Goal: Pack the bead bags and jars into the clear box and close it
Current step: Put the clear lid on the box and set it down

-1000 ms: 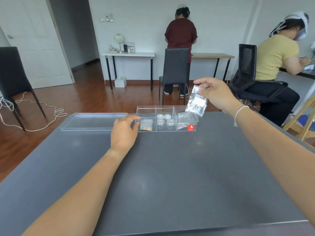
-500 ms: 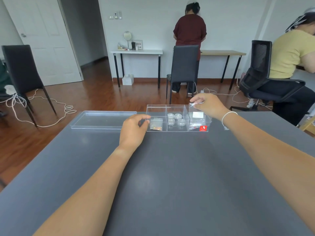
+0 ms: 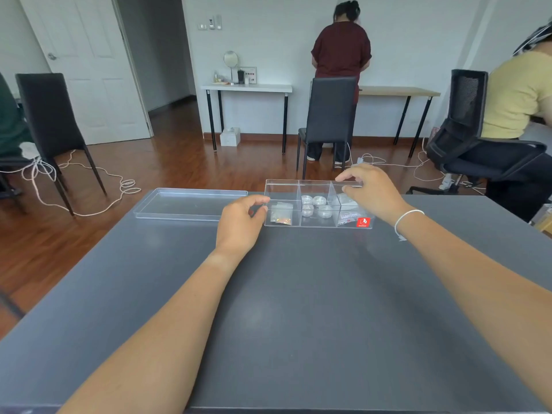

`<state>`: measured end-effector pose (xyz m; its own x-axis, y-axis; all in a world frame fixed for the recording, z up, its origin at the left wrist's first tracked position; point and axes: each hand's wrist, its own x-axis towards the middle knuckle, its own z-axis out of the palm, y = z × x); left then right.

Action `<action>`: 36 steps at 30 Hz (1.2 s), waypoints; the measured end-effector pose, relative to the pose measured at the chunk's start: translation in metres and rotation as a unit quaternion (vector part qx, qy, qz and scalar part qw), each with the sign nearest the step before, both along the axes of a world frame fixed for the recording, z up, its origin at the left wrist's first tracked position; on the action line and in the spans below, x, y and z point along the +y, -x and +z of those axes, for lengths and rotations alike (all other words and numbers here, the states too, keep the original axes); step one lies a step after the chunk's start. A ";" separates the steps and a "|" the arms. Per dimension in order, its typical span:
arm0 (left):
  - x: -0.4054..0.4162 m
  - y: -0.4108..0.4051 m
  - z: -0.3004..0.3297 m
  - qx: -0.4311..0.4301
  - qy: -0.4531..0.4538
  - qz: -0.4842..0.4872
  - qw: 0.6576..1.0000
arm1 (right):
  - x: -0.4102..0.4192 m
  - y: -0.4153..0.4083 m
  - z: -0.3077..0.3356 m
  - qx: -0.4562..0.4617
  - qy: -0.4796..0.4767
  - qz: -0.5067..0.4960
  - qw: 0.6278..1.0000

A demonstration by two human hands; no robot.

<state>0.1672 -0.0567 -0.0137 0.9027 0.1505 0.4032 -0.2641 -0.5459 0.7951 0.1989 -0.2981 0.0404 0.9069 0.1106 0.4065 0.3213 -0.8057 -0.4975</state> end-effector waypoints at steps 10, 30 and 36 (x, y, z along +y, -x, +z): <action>0.078 0.011 0.006 -0.021 -0.051 0.076 0.996 | 0.075 0.048 -0.007 -0.040 -0.056 0.124 0.990; 0.179 0.025 -0.004 0.097 -0.300 0.116 0.942 | 0.194 0.037 -0.052 0.067 0.115 0.069 0.989; 0.180 0.025 -0.002 0.085 -0.280 0.115 0.949 | 0.195 0.038 -0.051 0.056 0.068 0.079 0.993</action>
<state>0.1423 0.1228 -0.0162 0.9315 0.1562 0.3285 0.0193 -0.9231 0.3841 0.1606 -0.1036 -0.0109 0.9127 0.3019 0.2753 0.3975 -0.8121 -0.4272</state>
